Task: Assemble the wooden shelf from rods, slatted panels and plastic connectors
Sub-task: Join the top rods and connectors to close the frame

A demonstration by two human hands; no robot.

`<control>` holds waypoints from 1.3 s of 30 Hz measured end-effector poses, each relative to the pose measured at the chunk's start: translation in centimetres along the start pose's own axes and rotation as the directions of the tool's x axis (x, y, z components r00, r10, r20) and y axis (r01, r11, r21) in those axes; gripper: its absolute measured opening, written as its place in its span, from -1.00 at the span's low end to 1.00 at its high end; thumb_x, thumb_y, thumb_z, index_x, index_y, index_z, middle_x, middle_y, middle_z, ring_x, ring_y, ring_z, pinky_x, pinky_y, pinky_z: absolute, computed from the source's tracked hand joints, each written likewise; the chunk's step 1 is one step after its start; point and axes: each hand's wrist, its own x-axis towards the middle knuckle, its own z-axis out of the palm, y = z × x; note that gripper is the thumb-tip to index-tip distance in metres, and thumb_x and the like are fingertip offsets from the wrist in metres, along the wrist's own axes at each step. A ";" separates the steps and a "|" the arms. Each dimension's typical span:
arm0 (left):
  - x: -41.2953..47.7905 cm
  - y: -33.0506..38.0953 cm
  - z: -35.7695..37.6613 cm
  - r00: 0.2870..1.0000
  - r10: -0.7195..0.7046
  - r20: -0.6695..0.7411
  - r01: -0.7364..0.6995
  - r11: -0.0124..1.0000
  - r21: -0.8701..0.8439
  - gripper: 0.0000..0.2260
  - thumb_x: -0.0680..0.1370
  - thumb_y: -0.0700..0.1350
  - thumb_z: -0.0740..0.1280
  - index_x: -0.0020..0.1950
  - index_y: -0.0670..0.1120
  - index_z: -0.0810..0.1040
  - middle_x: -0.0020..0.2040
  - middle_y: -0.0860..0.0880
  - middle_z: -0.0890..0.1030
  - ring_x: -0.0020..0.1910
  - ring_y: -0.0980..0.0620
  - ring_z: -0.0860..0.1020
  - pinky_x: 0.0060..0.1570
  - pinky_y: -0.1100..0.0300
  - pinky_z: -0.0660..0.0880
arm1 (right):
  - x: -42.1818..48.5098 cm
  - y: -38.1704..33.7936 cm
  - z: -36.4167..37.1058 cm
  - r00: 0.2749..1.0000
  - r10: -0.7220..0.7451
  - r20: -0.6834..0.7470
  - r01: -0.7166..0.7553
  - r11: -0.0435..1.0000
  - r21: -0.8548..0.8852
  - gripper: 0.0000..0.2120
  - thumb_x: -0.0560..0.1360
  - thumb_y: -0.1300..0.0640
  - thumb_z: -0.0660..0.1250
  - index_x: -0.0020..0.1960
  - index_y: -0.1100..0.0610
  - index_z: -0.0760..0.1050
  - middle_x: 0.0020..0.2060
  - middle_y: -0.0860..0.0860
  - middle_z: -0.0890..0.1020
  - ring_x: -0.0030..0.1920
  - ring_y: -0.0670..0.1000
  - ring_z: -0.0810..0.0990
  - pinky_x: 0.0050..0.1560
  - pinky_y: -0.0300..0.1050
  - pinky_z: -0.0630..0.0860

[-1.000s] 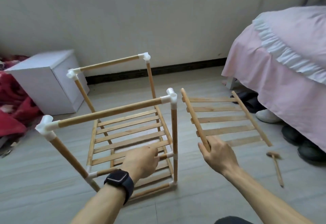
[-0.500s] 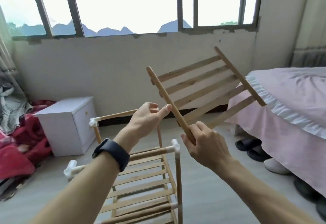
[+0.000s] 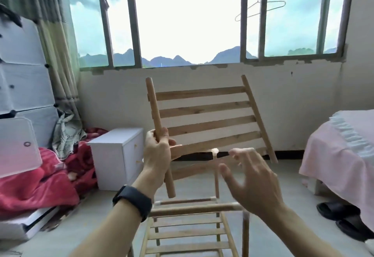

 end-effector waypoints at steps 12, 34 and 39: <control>7.0 -2.9 -7.9 0.999 -0.031 -0.033 0.033 0.998 0.048 -0.73 0.68 0.09 0.24 -0.03 -0.07 0.57 -0.39 0.12 0.62 -0.39 0.20 0.60 -0.17 0.06 0.54 | 1.5 6.2 2.2 0.571 0.600 0.561 -0.821 0.394 0.414 -0.39 0.50 -0.37 0.13 0.06 0.19 0.48 -0.19 0.08 0.63 -0.33 0.02 0.63 -0.22 -0.05 0.55; 0.4 -14.9 -13.2 0.815 -0.565 0.128 0.575 0.816 -0.058 -0.67 0.71 0.02 0.17 0.45 -0.02 0.43 0.24 -0.11 0.51 -0.20 -0.12 0.73 -0.37 0.15 0.61 | -3.4 7.0 8.0 0.380 0.651 0.657 -0.921 0.205 0.330 -0.62 0.69 -0.21 0.09 -0.12 0.05 0.40 -0.47 -0.12 0.44 -0.41 -0.05 0.38 -0.30 -0.10 0.34; 0.9 -15.7 -13.6 0.794 -0.606 0.049 0.603 0.774 -0.193 -0.69 0.68 0.06 0.23 0.28 -0.10 0.56 0.22 -0.14 0.51 -0.30 0.05 0.65 -0.46 0.24 0.53 | -3.5 6.1 7.7 0.315 0.594 0.741 -0.939 0.082 0.333 -0.65 0.71 -0.12 0.10 -0.05 0.11 0.43 -0.40 -0.06 0.50 -0.43 -0.08 0.42 -0.33 -0.12 0.39</control>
